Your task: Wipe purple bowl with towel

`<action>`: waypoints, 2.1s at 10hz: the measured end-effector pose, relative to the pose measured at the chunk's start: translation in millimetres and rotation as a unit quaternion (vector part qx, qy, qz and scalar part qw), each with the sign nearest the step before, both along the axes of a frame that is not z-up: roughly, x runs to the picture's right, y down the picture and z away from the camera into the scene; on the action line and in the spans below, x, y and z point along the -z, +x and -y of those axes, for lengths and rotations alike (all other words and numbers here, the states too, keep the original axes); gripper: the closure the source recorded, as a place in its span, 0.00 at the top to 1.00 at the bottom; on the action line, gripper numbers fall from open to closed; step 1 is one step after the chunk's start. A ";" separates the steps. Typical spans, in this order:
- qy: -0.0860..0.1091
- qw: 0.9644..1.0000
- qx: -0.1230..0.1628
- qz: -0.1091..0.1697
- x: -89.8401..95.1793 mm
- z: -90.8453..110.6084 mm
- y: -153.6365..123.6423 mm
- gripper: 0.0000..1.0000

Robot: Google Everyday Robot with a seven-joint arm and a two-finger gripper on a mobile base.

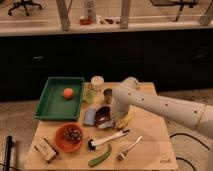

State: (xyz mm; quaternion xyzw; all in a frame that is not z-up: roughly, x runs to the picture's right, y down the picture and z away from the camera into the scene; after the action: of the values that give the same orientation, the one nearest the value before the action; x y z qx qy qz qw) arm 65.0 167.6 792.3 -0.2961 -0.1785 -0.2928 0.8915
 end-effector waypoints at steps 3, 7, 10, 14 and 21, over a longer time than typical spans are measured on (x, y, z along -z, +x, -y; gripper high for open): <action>0.014 1.000 -0.003 -0.017 -13.8 31.9 3.6 0.00; 0.018 1.000 0.023 -0.004 -31.0 54.3 -33.2 0.00; 0.021 0.998 0.051 0.030 -27.3 50.7 -67.6 0.00; 0.017 0.995 0.077 0.066 3.0 19.7 -84.2 0.00; -0.011 0.998 0.056 0.010 7.9 -1.8 -7.4 0.00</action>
State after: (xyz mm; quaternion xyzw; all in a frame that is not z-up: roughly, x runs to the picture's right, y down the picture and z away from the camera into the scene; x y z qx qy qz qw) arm 57.6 169.5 784.4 -0.3121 -0.1740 -0.3432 0.8686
